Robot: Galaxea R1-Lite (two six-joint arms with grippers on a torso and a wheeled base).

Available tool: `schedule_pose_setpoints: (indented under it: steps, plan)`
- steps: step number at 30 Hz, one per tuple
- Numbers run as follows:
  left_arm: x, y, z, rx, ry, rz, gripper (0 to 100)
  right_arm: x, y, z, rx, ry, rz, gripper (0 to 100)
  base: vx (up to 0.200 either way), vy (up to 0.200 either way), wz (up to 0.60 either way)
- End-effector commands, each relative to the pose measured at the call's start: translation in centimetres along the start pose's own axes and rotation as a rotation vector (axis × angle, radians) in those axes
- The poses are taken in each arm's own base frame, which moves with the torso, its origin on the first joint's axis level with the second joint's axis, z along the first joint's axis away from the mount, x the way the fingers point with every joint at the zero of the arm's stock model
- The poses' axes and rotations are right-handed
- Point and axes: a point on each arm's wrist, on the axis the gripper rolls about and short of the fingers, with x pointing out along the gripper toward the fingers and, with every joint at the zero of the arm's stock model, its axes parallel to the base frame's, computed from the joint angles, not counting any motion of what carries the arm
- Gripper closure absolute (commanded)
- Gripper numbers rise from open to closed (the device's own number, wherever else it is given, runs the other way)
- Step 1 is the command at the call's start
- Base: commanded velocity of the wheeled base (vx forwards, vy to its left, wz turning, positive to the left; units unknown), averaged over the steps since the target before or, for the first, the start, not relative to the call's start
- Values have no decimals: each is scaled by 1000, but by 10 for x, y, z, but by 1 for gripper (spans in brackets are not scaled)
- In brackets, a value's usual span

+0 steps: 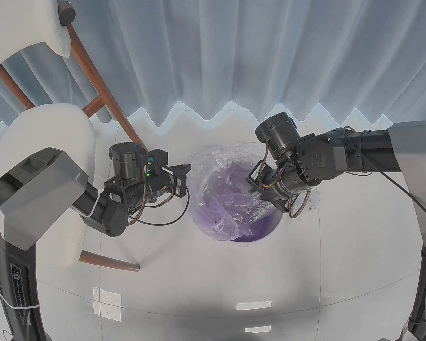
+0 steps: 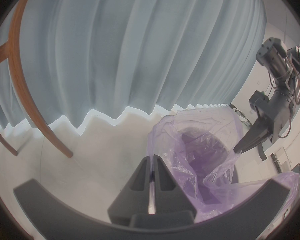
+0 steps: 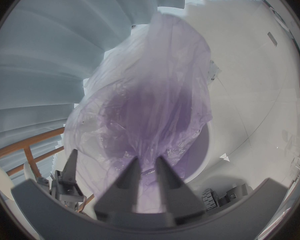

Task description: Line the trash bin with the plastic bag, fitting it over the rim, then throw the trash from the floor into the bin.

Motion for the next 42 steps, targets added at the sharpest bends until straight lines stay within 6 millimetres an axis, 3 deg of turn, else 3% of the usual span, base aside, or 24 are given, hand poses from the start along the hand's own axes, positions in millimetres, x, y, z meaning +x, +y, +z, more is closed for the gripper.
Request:
schedule_pose_setpoints:
  steps: [1, 4, 7, 12, 14, 16, 21, 24, 34, 35, 42]
  plan:
    - [0, -2, 2, 4, -14, -4, 100, 15, -5, -2, 0, 10, -31, 100, 0, 0, 0]
    - [-1, -3, 6, 14, -29, -3, 100, 11, -7, 3, 7, 3, -32, 100, 0, 0, 0]
    - [-5, -2, 8, 19, -29, -5, 100, -16, -13, 12, 6, 8, -44, 100, 0, 0, 0]
    - [-11, -2, 14, 20, -37, -6, 100, -62, -41, 29, -46, 54, -37, 100, 0, 0, 0]
    - [-12, -2, 14, 19, -34, -6, 100, -68, -48, 30, -63, 68, -36, 100, 0, 0, 0]
    - [-17, -3, 11, 18, -19, -7, 100, -87, -75, 28, -158, 134, -36, 100, 0, 0, 0]
    - [-19, -4, -3, 27, 26, -29, 100, -80, -132, 15, -366, 274, -120, 100, 0, 0, 0]
    - [-21, -5, -10, 62, 51, -49, 100, -71, -154, 10, -469, 323, -126, 100, 0, 0, 0]
    - [-18, -3, -19, 90, 22, -32, 100, -46, -157, 6, -491, 268, -81, 100, 0, 0, 0]
    - [-18, -2, -16, 91, 12, -28, 0, -46, -157, 7, -490, 266, -79, 100, 0, 0, 0]
    - [-40, -9, 35, -4, -93, -38, 0, -47, -155, 8, -469, 248, -69, 100, 0, 0, 0]
